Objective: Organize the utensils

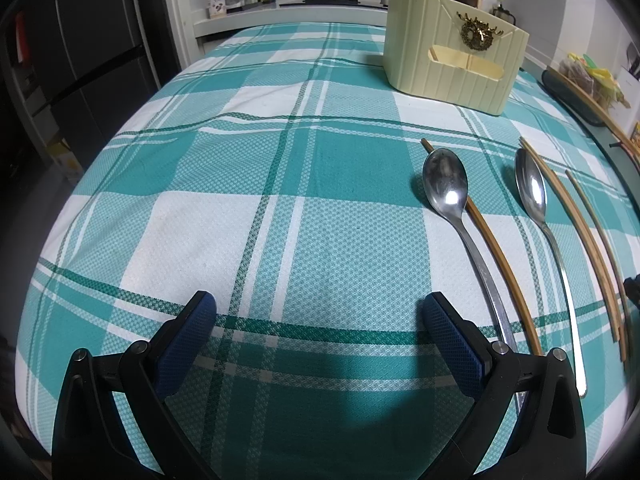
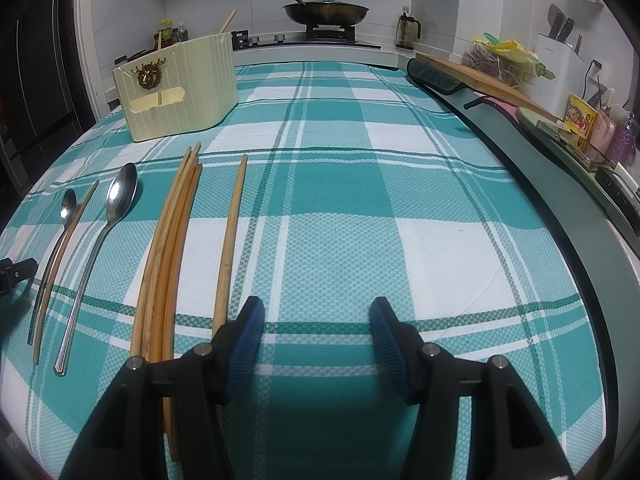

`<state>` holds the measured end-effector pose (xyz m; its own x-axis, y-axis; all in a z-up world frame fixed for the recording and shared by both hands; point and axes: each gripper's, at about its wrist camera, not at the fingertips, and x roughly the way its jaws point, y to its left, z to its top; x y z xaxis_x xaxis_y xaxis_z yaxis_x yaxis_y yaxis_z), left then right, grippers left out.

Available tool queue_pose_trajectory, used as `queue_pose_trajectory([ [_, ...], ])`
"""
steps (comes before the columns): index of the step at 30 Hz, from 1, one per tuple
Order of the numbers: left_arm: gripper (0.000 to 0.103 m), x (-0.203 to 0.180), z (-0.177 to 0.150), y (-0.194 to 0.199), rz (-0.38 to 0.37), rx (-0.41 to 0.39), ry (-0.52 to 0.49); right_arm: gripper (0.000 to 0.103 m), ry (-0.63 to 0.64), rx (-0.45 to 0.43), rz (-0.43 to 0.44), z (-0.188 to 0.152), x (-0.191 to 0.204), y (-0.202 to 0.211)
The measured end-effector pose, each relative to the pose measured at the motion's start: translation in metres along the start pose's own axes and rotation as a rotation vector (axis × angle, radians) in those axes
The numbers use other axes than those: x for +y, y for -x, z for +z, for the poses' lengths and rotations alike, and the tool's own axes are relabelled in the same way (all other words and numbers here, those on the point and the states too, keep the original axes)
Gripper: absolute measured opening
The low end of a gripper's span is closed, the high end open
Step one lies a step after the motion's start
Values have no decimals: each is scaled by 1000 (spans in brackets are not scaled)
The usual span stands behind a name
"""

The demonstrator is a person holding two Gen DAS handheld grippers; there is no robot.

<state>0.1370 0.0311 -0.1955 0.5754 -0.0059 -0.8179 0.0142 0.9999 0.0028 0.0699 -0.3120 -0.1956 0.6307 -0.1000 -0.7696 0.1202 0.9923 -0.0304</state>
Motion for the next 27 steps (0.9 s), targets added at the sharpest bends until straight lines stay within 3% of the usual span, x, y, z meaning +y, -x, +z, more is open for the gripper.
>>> queue_pose_trajectory([
  [18,103,1,0,0,-10,3,-3,57,1,-1,-1,0,0,0],
  [21,102,2,4,2,-44,18,2,57,4,14,7,2,-2,0],
  [24,102,1,10,12,-129,7,48,57,-5,43,45,5,-6,4],
  [27,102,-17,17,21,-161,-7,38,57,-4,47,83,13,-5,13],
])
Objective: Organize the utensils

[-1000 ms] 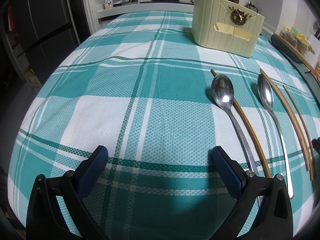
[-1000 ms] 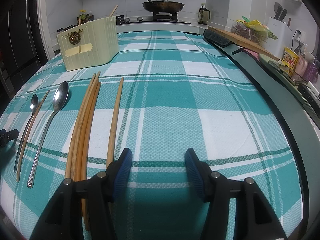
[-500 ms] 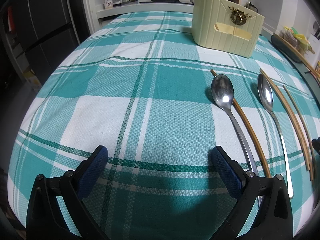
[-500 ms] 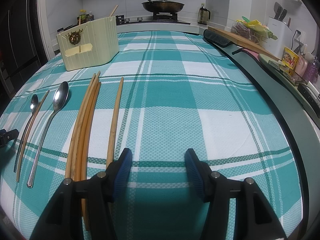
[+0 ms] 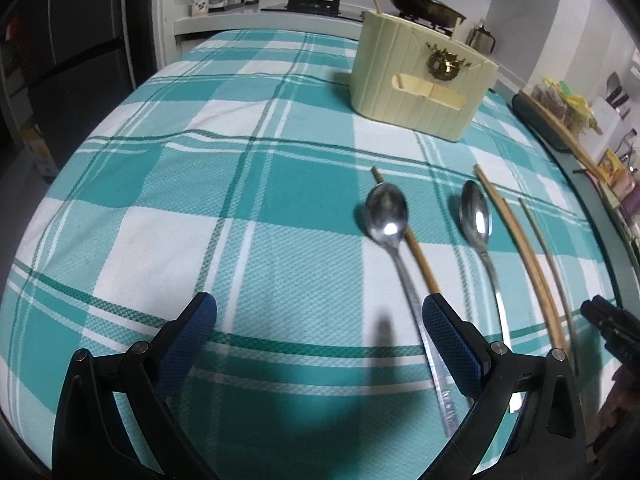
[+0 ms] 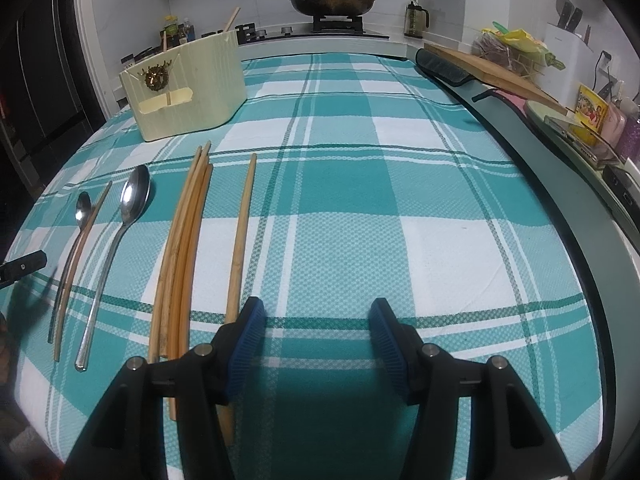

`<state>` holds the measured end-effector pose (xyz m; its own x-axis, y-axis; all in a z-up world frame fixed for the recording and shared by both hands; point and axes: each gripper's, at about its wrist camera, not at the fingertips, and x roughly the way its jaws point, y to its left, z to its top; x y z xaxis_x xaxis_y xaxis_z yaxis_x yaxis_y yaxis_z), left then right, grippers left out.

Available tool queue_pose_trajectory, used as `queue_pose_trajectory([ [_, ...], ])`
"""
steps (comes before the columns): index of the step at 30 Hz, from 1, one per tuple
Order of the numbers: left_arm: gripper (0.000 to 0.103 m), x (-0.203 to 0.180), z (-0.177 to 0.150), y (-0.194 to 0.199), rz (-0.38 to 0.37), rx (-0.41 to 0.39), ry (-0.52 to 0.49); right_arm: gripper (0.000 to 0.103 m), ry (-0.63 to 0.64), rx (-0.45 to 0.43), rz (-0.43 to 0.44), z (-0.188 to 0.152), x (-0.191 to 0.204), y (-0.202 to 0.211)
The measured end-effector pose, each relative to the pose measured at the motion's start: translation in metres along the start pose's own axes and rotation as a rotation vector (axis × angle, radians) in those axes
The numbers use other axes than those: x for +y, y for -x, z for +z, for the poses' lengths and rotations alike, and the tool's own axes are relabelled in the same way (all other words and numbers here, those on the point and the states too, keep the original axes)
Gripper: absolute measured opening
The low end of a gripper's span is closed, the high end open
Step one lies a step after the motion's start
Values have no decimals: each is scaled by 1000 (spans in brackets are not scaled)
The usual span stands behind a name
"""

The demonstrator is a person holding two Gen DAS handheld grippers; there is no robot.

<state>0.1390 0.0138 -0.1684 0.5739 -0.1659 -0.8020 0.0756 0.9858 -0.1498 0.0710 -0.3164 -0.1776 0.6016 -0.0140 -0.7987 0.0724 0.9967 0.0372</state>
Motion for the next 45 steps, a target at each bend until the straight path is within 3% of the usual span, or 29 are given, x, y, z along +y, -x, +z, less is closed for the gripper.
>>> queue_pose_trajectory([
  [4,102,-29,2,-12,50,32,-62,57,51,10,45,18,13,5],
  [9,103,-39,-2,-27,118,48,-103,57,89,54,86,40,22,-5],
  [14,102,-29,2,-31,146,66,-105,47,97,125,113,54,29,-30],
  [18,103,-18,1,-33,116,87,-123,40,143,186,142,54,43,-50],
  [20,103,-12,4,-33,113,104,-145,35,190,192,113,52,48,-55],
  [22,103,-4,8,-33,126,114,-167,19,221,205,72,53,47,-55],
  [25,102,4,15,-34,105,150,-186,18,202,238,68,56,35,-55],
  [29,100,-17,22,-41,71,197,-321,24,215,287,106,62,33,-57],
  [34,81,-47,37,-51,52,180,-428,26,293,326,87,74,44,-66],
  [37,61,-50,51,-60,-1,199,-408,29,303,317,81,87,48,-77],
  [38,45,-49,55,-62,-29,204,-397,29,291,308,88,93,48,-80],
  [39,36,-49,58,-64,-60,207,-388,29,282,303,94,98,49,-84],
  [41,36,-48,63,-66,-57,199,-389,19,269,284,83,106,50,-92],
  [42,36,-47,64,-67,-63,192,-385,8,264,271,73,110,50,-94],
  [45,36,-39,68,-60,-91,162,-353,6,188,241,112,118,43,-91],
])
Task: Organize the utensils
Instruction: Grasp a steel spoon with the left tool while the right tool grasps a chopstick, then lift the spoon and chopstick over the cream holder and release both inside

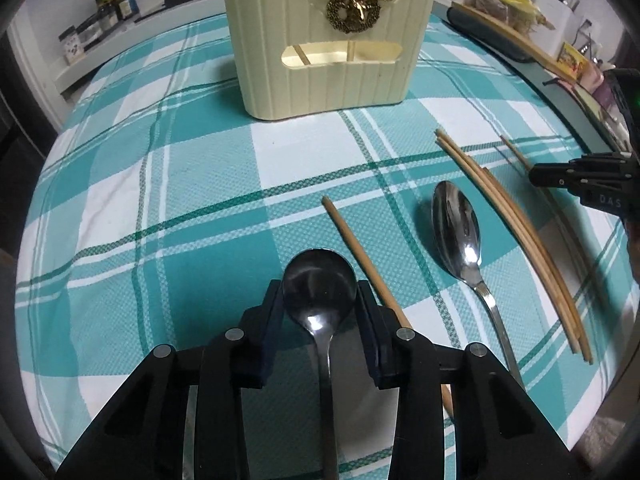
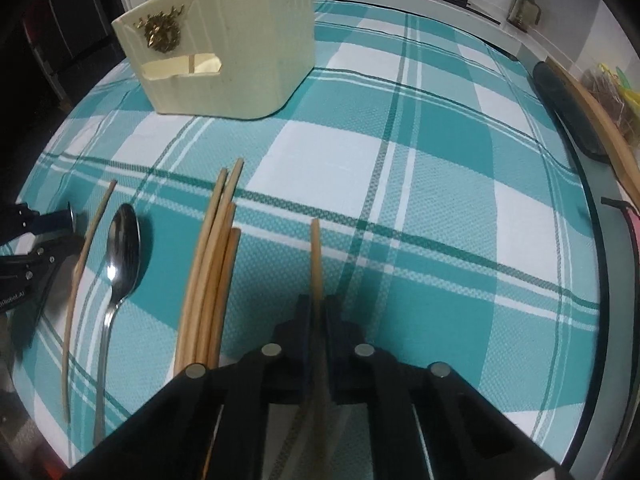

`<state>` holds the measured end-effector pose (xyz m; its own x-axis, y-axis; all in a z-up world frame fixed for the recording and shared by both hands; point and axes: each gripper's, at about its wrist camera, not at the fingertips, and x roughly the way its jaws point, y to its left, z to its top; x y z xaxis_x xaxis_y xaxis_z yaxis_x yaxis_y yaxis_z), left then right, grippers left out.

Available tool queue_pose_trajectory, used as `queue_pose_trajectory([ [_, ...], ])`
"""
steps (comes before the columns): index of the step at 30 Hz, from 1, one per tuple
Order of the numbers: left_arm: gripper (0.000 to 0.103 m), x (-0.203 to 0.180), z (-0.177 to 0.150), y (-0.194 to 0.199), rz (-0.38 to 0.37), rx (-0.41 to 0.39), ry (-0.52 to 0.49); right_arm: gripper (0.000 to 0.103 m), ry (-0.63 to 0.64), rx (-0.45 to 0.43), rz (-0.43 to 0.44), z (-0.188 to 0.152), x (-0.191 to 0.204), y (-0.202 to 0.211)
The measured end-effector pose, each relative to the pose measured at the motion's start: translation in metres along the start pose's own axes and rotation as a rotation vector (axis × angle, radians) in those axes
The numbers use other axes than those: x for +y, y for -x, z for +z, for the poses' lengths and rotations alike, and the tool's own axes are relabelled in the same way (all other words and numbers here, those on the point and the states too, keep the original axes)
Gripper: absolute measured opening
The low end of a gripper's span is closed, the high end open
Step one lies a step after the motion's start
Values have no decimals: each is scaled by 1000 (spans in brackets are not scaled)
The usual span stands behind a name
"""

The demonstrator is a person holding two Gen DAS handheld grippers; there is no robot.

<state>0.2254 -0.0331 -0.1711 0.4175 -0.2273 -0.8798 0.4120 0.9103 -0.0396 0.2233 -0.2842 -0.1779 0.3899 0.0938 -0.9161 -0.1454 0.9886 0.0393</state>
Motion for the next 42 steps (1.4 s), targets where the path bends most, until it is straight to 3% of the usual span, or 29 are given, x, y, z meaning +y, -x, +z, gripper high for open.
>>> queue_pose_trajectory([
  [6,36,11,-4,53,-45,-154,63,6,-47,-180,81,-5,-2,65],
  [12,36,14,-9,113,-63,-306,90,6,-14,-345,87,-20,12,136],
  [18,36,24,7,160,-124,-401,128,6,10,-482,66,-21,27,181],
  [25,35,31,82,212,-146,-528,120,6,30,-623,51,38,39,209],
  [29,35,34,142,234,-87,-646,117,6,47,-737,55,92,46,225],
  [32,35,43,184,225,-46,-701,169,6,59,-816,54,127,54,229],
  [36,35,55,221,178,-23,-647,217,6,45,-845,66,163,58,206],
  [38,35,59,231,144,-41,-556,233,6,31,-774,78,180,57,179],
  [42,35,61,232,78,-59,-363,231,6,6,-548,138,210,55,117],
])
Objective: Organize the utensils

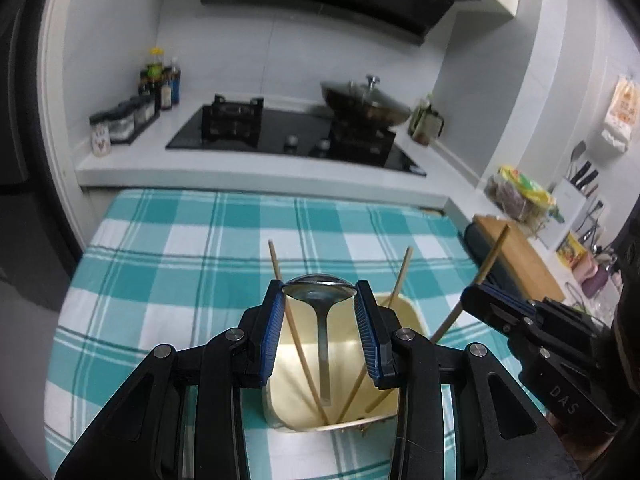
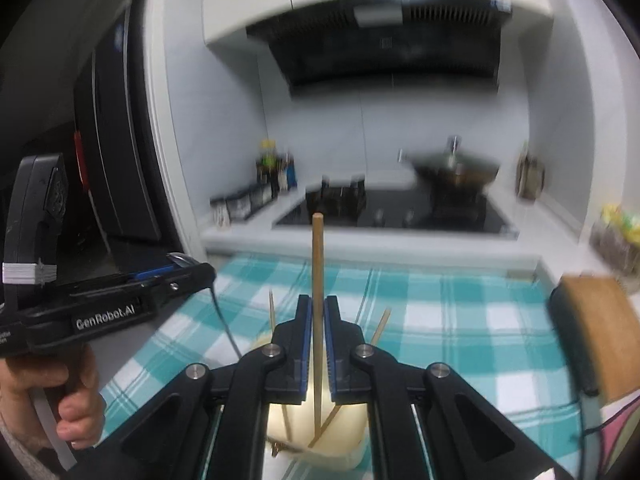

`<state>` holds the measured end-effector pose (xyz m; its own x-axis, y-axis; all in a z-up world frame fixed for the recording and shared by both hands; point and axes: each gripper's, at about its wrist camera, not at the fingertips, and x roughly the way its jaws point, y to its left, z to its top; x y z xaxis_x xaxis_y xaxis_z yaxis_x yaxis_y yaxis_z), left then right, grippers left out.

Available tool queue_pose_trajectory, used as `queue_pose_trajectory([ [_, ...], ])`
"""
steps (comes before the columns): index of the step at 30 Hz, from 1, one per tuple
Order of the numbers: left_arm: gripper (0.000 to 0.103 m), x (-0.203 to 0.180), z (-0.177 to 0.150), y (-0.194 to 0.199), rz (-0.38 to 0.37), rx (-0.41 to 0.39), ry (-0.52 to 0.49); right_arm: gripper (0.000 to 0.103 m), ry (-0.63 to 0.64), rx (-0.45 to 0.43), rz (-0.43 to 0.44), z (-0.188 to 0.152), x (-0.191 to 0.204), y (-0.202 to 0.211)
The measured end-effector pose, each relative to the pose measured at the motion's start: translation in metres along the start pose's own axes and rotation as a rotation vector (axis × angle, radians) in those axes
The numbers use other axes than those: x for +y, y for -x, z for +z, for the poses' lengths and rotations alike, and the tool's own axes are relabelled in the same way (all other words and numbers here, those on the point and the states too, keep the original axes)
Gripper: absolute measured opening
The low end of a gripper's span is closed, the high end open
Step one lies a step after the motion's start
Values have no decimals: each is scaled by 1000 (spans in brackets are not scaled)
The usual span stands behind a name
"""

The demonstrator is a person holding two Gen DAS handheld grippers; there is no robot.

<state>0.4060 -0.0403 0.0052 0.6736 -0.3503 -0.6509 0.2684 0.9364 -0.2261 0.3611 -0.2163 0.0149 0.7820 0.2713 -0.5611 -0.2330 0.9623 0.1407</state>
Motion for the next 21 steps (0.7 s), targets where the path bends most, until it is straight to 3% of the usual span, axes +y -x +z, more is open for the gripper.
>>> queue_pose_trajectory([
  [4,36,-1,-22,-36,3,107,-8,7,-50,137,33,-12,-8,-45],
  [7,37,-3,-32,-46,8,165,-6,10,-56,182,29,-22,-8,-60],
  [8,42,-3,-34,-44,6,167,-3,10,-66,190,31,-27,-8,-61],
  [9,54,-3,-36,-40,4,166,0,11,-78,196,37,-29,-8,-59],
  [11,72,-4,-38,-27,17,155,0,23,-95,192,43,-34,-7,-51],
  [12,77,-3,-42,-16,26,145,-5,32,-98,184,42,-37,-8,-43],
  [13,78,-3,-45,-7,26,140,-12,38,-97,171,47,-40,-7,-33],
  [16,82,-1,-67,23,32,156,-44,42,-69,168,45,-52,-6,-1],
  [21,85,-4,-130,67,52,203,-117,49,6,196,-23,-88,1,63],
])
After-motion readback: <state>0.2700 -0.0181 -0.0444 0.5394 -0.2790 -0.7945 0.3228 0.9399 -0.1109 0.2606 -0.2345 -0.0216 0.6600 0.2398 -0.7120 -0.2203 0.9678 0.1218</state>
